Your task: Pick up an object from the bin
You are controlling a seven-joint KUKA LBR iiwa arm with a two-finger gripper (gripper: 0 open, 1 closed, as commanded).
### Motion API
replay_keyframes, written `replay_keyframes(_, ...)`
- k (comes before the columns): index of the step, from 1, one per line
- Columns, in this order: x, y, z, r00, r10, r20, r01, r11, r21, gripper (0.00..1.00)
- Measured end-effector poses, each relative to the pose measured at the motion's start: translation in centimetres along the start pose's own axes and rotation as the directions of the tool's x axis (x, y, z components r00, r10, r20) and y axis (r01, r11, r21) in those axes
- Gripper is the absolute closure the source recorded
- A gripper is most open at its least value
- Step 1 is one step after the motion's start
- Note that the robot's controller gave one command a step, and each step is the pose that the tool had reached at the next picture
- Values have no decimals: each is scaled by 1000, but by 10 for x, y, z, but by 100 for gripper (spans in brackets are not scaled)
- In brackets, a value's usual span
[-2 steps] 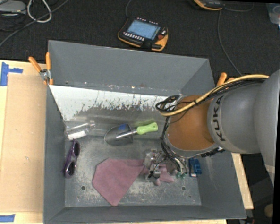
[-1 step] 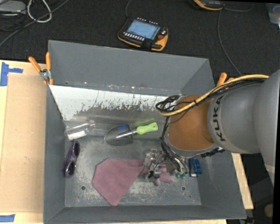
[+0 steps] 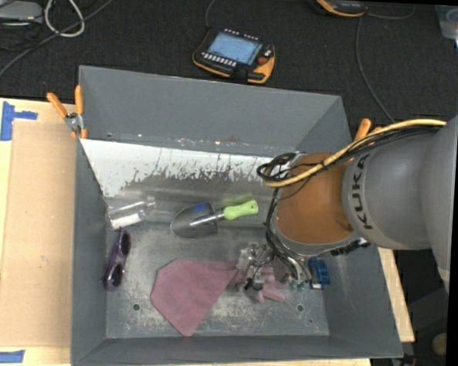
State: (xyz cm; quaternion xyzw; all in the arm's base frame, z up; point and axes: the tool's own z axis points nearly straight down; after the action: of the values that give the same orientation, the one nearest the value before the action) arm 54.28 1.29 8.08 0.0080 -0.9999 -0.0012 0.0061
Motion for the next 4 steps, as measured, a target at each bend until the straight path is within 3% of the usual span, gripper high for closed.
replay_keyframes(4,0,0,-58,1000,-3,2,3,1000,0,100)
